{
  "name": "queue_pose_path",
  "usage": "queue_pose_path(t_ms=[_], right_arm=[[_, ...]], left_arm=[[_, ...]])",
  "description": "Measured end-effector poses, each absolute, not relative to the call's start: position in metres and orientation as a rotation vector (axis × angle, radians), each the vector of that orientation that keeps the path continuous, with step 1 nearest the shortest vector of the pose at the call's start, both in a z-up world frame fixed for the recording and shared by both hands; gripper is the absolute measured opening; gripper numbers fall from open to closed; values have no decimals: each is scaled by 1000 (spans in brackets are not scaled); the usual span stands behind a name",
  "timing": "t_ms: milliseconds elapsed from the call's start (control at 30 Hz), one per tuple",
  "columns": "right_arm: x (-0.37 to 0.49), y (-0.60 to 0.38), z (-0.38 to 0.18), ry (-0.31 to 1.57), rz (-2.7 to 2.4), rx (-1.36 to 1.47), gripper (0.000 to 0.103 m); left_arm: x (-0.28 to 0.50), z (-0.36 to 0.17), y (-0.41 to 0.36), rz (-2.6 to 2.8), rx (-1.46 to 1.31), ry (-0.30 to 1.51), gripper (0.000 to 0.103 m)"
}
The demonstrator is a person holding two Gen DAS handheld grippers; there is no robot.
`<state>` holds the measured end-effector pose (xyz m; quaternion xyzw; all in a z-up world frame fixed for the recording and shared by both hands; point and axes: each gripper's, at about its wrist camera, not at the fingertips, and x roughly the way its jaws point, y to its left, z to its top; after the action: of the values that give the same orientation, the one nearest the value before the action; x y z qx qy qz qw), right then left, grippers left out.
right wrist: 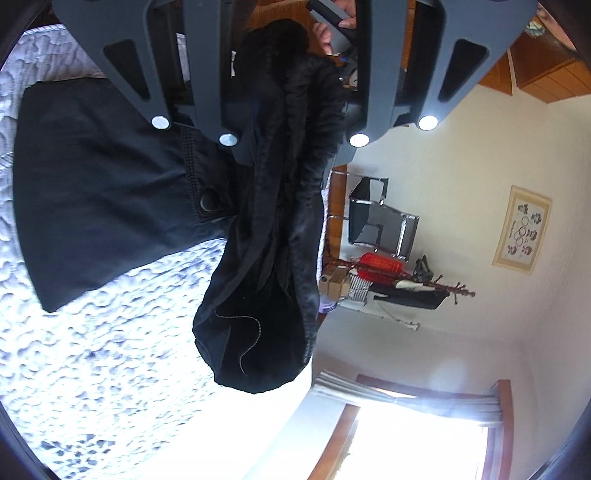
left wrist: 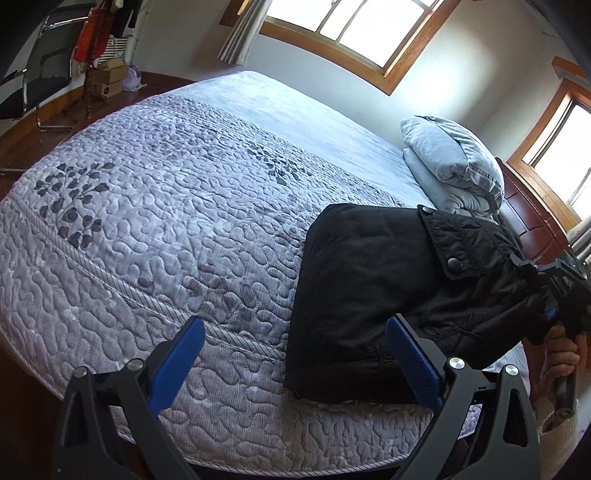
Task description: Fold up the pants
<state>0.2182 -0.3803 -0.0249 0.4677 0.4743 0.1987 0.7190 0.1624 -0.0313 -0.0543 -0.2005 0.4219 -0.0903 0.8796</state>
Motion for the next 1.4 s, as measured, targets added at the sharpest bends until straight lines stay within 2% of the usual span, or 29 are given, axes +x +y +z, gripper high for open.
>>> queue_pose_path(t_ms=[533, 1067, 1233, 1300, 1400], right_arm=[[191, -451, -97, 1093, 266, 1115, 23], [175, -465, -168, 1128, 226, 1206, 23], [176, -469, -170, 1128, 257, 1171, 31], [173, -473, -168, 1126, 263, 1156, 42], [167, -478, -161, 1116, 261, 1132, 50]], left_arm=[[171, -57, -56, -215, -339, 919, 99], [178, -57, -88, -251, -263, 953, 99], [179, -56, -94, -259, -246, 958, 99], [180, -57, -96, -259, -247, 961, 99], [182, -59, -97, -256, -247, 969, 99]])
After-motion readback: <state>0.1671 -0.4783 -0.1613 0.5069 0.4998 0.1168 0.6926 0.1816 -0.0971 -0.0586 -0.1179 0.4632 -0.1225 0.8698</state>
